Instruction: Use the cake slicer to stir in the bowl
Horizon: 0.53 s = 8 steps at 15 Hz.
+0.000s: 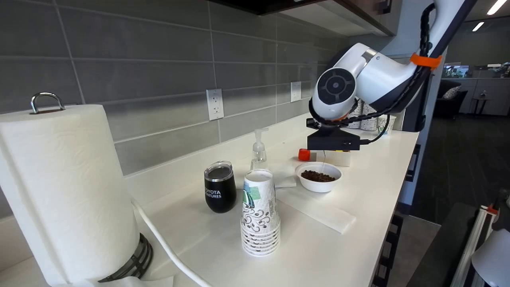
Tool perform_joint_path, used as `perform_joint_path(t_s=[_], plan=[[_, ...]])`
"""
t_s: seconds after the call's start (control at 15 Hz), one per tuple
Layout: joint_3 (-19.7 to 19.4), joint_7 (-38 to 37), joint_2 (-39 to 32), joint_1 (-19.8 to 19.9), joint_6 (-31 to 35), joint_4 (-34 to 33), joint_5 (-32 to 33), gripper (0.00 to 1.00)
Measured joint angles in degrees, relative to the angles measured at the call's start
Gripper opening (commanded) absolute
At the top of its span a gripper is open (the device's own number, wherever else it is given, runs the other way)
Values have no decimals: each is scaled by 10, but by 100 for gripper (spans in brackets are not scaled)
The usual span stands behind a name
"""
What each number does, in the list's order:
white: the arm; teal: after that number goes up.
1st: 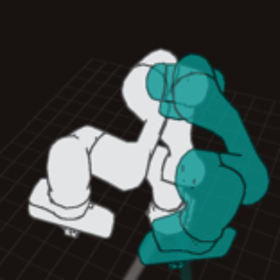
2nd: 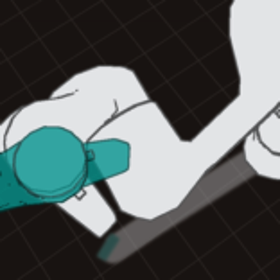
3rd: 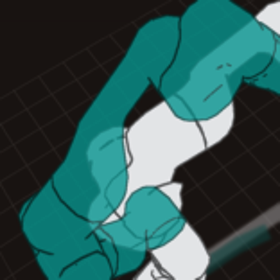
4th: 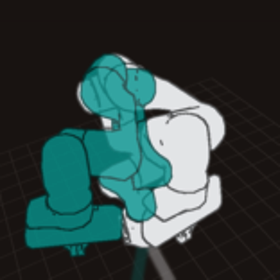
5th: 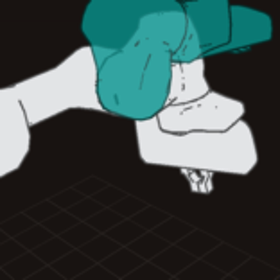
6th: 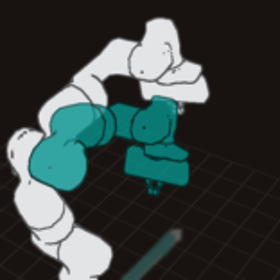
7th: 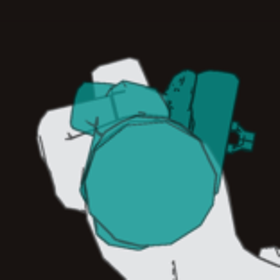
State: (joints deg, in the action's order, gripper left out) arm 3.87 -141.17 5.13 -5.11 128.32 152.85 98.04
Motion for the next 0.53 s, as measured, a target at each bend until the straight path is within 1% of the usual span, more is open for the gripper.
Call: perform_joint_path(t_s=[0.53], plan=[[2,-56,1,-2,15,-6,9,1]])
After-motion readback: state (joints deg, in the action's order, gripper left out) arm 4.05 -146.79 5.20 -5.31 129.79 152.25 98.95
